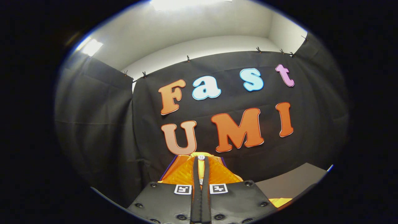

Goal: Put the clothes into the washing machine and then close the washing machine lid.

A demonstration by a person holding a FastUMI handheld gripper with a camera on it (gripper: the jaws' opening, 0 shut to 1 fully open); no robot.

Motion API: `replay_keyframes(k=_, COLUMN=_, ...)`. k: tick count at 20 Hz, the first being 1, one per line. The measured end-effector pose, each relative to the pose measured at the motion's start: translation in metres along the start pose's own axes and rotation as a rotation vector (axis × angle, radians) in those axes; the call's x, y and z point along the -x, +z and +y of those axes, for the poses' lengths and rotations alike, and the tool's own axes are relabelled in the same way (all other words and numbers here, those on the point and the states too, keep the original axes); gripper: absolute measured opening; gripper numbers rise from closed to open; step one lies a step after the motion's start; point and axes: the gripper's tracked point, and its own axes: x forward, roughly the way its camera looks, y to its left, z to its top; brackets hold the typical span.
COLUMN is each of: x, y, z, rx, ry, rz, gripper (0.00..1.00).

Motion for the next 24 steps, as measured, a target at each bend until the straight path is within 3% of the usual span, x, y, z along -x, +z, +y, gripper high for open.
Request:
replay_keyframes(k=7, x=-0.026, y=-0.028, z=0.042, rx=-0.028, ry=0.034, rz=0.03, gripper=0.07)
replay_keyframes(k=15, x=-0.03, y=-0.072, z=0.103, rx=-0.092, ry=0.134, rz=0.093, gripper=0.07)
replay_keyframes(k=24, x=-0.061, y=-0.121, z=0.089, rx=-0.019, ry=0.028, rz=0.096, gripper=0.08)
